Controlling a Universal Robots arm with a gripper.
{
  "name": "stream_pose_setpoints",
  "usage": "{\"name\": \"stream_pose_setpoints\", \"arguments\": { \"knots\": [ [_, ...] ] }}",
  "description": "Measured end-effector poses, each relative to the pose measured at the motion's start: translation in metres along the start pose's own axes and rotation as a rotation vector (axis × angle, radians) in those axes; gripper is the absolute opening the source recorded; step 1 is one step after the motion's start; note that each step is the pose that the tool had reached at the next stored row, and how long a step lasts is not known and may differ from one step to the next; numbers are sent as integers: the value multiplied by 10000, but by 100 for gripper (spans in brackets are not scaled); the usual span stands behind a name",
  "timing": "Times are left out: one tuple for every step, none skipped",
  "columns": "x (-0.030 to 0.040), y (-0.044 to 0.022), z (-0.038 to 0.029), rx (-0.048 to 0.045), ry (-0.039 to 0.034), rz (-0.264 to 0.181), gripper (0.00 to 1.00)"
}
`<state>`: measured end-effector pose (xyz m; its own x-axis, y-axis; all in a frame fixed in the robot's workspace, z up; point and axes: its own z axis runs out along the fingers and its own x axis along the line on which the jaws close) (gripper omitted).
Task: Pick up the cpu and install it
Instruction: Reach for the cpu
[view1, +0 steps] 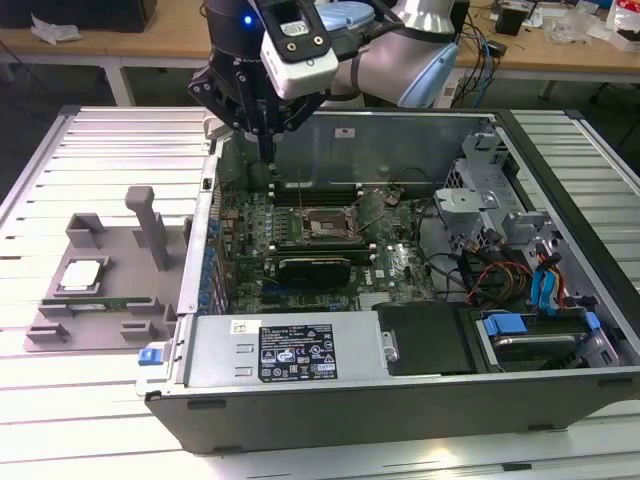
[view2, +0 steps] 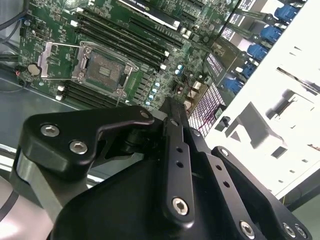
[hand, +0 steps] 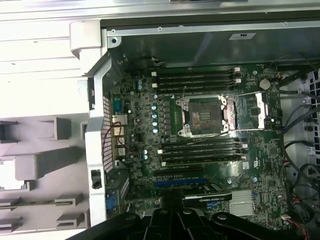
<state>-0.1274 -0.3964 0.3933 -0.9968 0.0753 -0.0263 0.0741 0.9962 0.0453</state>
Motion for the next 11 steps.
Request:
{"name": "stream_pose_setpoints", "arguments": {
  "knots": [
    [11,3,0,0,0,0,11],
    [21,6,-1,1,0,0,11],
    [27,8,0,0,0,0,11],
    [29,9,0,0,0,-1,11],
    [34,10,0,0,0,0,11],
    [38,11,-1,0,0,-1,11],
    [43,11,0,-1,-1,-1,11],
    [47,11,0,0,-1,-1,11],
    [54,13,-1,1,0,0,11],
    [61,14,-1,0,-1,0,11],
    [65,14,-1,1,0,-2,11]
  ]
}}
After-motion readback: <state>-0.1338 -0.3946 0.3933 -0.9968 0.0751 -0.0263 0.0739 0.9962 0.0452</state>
